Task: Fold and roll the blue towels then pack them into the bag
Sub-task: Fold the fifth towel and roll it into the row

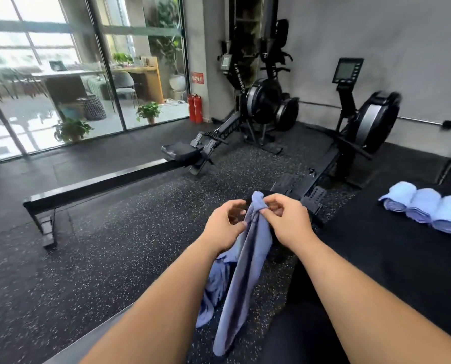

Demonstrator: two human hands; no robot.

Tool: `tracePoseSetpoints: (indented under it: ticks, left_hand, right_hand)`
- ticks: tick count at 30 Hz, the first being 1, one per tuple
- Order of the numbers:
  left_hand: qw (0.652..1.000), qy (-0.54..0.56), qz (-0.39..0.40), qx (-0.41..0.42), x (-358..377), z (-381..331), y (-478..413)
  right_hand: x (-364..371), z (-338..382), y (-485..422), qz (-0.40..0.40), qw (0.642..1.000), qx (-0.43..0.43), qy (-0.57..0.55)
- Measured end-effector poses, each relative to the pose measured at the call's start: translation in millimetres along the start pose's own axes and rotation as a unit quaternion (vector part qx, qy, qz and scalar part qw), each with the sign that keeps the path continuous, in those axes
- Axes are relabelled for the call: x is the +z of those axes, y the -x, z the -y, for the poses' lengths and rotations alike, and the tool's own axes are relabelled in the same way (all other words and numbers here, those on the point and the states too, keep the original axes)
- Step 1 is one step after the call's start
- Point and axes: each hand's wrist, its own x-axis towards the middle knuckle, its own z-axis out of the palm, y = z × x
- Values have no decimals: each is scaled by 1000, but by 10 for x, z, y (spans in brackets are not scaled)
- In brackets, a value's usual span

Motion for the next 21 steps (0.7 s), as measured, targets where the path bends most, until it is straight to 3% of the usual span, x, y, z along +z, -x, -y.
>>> tracePoseSetpoints:
  ticks: [5,10,21]
  left_hand:
    - [995,-82,57,18,446,-358,-38]
    - [988,-134,19,77,780,-884,-16]
    - [963,-105,-2,249,1614,-1955,-76]
  right_hand:
    - [-675,13,233,-27,999,-23,-24]
    - [-1395,-201,513,-148,988,-13,51]
    - [-2623,-529,1134,-321,932,-25,168]
